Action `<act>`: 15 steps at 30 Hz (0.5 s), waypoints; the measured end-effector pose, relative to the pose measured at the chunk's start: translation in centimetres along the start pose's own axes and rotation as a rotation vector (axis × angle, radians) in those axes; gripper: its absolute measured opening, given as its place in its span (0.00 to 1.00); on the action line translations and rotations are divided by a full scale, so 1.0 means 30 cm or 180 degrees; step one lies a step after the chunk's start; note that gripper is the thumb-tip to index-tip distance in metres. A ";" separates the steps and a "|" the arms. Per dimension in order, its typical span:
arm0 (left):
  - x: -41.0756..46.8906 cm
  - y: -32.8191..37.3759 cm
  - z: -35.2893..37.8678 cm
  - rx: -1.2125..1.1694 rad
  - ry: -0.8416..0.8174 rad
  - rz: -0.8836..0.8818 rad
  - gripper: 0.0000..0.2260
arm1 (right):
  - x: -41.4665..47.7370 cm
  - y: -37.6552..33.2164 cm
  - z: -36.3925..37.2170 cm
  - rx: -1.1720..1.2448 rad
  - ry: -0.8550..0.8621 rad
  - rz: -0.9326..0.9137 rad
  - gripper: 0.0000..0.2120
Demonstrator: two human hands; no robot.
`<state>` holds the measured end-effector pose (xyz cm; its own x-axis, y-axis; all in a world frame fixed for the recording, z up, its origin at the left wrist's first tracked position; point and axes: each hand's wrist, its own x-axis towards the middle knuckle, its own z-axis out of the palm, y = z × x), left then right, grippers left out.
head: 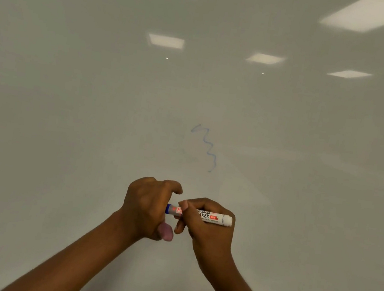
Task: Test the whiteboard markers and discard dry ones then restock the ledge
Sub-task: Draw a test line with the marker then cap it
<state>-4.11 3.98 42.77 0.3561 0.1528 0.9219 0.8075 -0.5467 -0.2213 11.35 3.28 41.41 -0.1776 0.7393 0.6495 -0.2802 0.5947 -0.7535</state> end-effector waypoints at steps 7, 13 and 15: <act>0.007 0.133 0.024 -0.0324 0.0036 -0.0011 0.22 | -0.075 0.032 -0.004 0.0484 0.0488 0.0091 0.14; 0.010 0.215 0.030 -0.0638 -0.0264 -0.0124 0.18 | -0.120 0.025 -0.030 0.0850 0.0793 0.0319 0.12; -0.004 0.232 0.037 -0.0774 -0.0166 -0.0138 0.17 | -0.132 0.022 -0.037 0.0808 0.0802 0.0406 0.14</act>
<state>1.99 1.06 40.77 0.3524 0.2194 0.9098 0.6880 -0.7197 -0.0930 12.91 1.10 38.24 0.0026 0.8756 0.4830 -0.5013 0.4191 -0.7570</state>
